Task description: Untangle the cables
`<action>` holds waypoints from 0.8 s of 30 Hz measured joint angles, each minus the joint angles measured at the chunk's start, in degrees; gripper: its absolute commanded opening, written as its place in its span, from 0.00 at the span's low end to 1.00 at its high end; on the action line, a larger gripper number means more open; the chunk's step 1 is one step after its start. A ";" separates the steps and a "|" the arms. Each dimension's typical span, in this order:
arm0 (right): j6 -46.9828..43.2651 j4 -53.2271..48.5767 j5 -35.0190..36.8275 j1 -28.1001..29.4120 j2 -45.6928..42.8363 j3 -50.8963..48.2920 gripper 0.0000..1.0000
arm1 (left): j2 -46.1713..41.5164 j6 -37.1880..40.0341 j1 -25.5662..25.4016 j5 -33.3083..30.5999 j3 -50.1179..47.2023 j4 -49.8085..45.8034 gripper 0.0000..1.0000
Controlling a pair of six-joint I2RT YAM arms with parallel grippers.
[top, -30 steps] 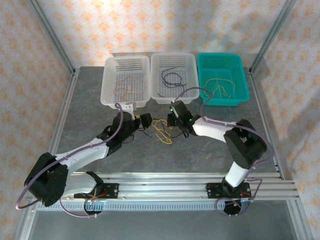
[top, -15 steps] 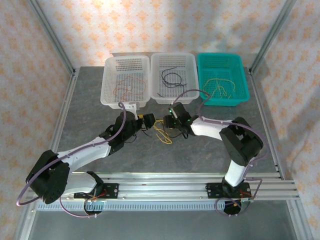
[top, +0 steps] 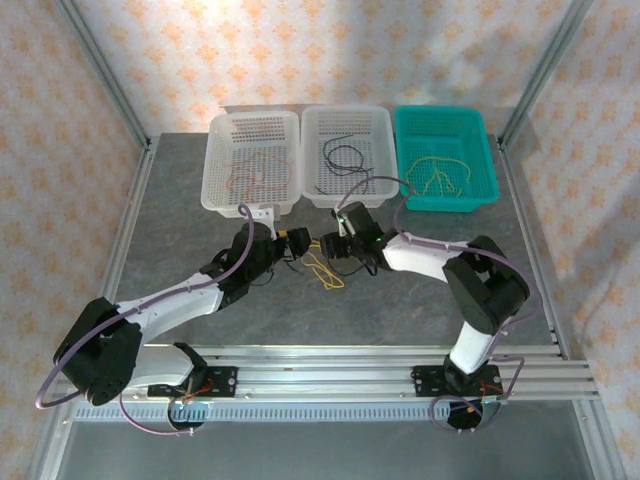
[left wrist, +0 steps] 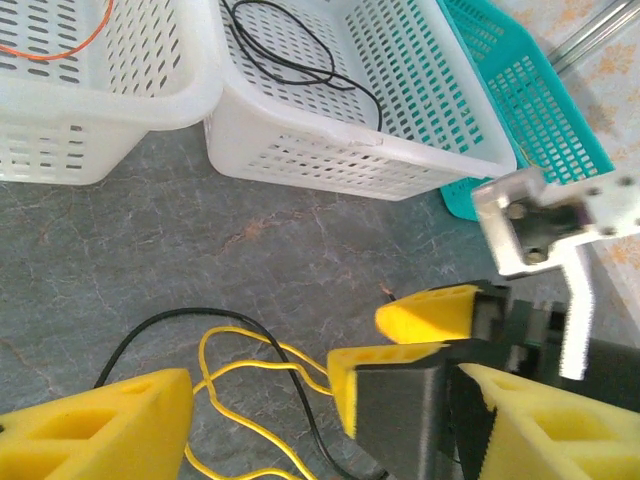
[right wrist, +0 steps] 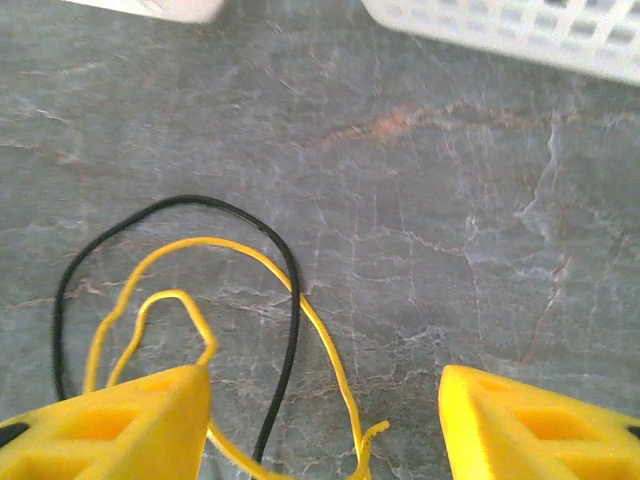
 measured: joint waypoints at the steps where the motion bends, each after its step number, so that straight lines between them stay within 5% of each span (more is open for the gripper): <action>1: -1.22 0.00 -0.26 0.00 -1.11 -0.11 0.61 | 0.00 -0.72 0.02 0.09 -0.22 0.79 0.69; 24: -16.79 -12.92 -1.88 1.27 -3.76 0.81 0.60 | 0.33 -6.91 3.08 5.07 -4.79 7.56 0.67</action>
